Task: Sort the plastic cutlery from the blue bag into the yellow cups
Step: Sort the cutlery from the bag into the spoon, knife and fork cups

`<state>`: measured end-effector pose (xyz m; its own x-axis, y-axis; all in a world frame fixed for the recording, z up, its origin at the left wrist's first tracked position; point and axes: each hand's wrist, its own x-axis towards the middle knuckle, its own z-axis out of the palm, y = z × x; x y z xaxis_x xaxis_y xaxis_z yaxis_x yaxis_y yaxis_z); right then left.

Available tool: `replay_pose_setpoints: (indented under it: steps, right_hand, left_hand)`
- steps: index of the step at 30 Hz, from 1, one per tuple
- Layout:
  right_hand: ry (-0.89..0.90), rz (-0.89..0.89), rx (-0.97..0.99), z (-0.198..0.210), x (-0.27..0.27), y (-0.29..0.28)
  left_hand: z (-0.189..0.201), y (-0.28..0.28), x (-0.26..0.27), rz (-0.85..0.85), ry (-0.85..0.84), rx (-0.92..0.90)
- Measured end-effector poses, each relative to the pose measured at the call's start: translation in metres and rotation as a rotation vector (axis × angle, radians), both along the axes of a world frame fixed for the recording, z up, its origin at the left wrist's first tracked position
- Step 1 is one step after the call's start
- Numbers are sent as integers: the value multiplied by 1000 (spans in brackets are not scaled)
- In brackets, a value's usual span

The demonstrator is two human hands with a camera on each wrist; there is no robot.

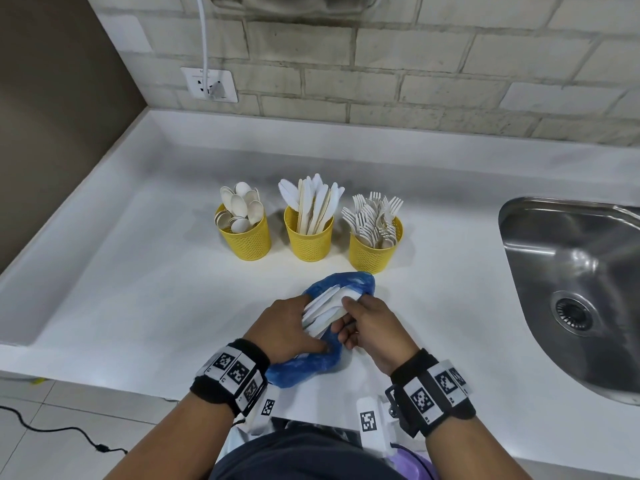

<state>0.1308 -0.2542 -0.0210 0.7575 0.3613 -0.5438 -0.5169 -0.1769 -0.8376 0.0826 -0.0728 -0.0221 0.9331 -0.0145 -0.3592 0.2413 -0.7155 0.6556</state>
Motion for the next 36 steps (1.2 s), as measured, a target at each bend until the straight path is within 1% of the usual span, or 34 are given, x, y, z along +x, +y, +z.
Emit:
replay_pose_setpoints:
  steps: [2,4,6,8,10,11,13,17,21,24,27,30,33,36]
  right_hand:
    - [3,28,1,3,1,1]
    - [-36,62,-60,4,3,0]
    - [-161,104,-211,3,6,-4]
    - [-341,144,-370,1,8,-10]
    - [-477,150,-446,0,8,-14]
    - [-510,138,-455,0,9,-15]
    - [-522,119,-434,-2,11,-15]
    - [-511,163,-389,-8,17,-16]
    - [-537,32,-337,-11,18,-18]
    - [-525,-10,-344,-10,19,-20]
    - [-572,31,-432,-13,19,-23]
    - [-630,65,-517,-17,18,-28]
    - [-648,146,-568,-19,19,-32]
    - [-643,256,-689,-19,17,-34]
  left_hand:
    - [-2,1,1,4,5,18]
    - [-2,4,2,3,12,34]
    - [-3,8,4,-5,28,41]
    - [-2,12,4,-27,50,70]
    - [-1,15,3,-40,53,57]
    - [0,16,2,-38,50,36]
    - [1,19,1,-37,46,-4]
    - [0,23,2,-10,62,-98]
    - [3,30,3,35,68,-148]
    - [7,37,5,82,56,-163]
    - [11,41,5,148,11,-180]
    - [14,43,5,259,-61,-240]
    - [25,42,7,372,-108,-399]
    - [36,40,8,410,-138,-537]
